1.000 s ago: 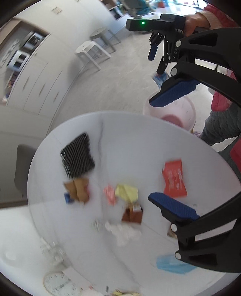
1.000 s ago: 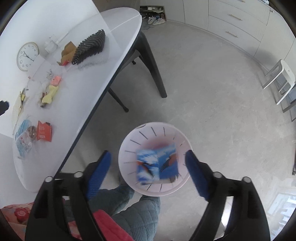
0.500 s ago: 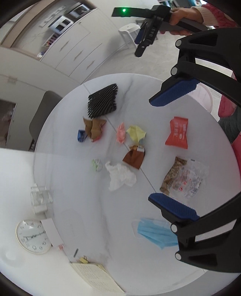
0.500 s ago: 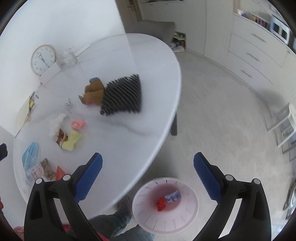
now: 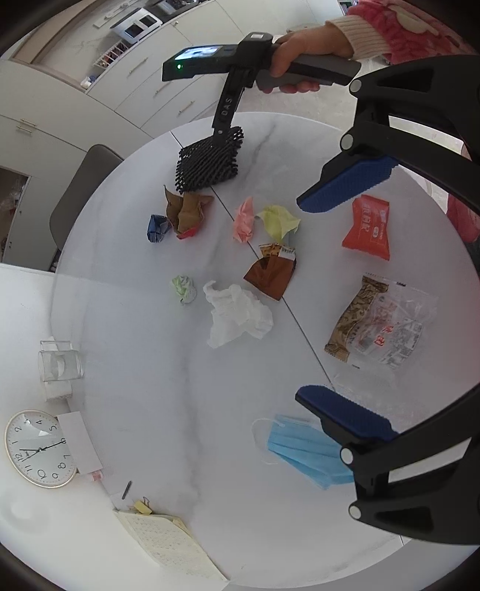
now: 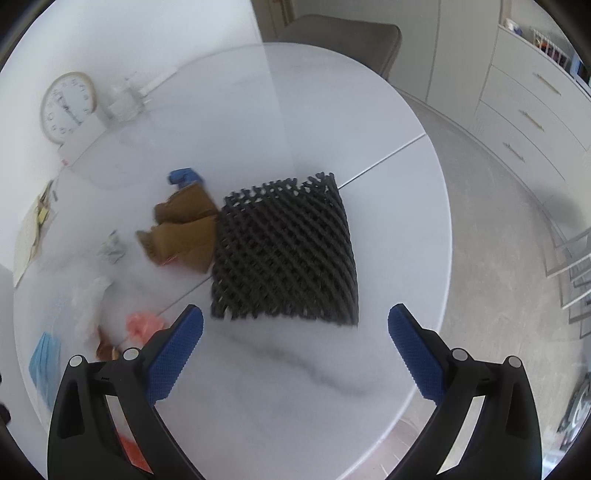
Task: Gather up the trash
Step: 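Grasp the black mesh pad with the right tool, then grasp the white tissue with the left tool while the right tool lifts the mesh pad, then carry the mesh pad and tissue over the bin and open both tools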
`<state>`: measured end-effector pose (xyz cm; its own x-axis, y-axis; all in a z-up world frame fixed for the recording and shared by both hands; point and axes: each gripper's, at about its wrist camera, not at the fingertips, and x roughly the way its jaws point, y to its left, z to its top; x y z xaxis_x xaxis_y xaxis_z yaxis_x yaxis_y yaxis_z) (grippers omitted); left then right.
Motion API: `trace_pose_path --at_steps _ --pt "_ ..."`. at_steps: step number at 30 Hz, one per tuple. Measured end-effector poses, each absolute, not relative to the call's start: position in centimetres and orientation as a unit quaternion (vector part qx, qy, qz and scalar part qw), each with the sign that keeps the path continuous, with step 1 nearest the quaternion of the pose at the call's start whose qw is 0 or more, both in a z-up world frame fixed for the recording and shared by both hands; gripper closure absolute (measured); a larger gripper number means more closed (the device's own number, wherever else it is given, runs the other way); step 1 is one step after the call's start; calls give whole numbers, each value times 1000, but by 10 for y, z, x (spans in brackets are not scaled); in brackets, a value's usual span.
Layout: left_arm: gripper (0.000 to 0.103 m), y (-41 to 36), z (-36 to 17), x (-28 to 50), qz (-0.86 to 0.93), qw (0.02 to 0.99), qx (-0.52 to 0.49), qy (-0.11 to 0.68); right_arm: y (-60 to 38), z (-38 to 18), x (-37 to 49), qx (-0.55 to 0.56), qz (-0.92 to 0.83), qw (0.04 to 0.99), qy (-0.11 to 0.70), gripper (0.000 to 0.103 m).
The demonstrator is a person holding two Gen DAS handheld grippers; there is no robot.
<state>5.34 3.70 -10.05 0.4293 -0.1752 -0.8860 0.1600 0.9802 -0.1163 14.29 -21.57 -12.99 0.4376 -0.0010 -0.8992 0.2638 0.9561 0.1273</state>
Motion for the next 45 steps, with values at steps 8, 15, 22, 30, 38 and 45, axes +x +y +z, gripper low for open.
trace_pose_path --at_steps 8,15,22,30,38,45 --pt "13 50 -119 86 -97 839 -1 536 -240 -161 172 179 -112 805 554 29" --pt "13 52 -133 112 -112 833 1 542 -234 -151 166 161 -107 820 539 88" --pt "13 32 -165 150 -128 826 19 548 -231 -111 133 154 -106 844 502 89" --pt "56 11 -208 189 -134 803 49 578 -229 -63 83 162 -110 861 470 89" --pt "95 19 -215 197 -134 795 27 591 -222 -48 47 157 -125 866 457 89" --pt "95 33 -173 173 -151 813 8 562 -218 -41 3 165 -132 867 451 89"
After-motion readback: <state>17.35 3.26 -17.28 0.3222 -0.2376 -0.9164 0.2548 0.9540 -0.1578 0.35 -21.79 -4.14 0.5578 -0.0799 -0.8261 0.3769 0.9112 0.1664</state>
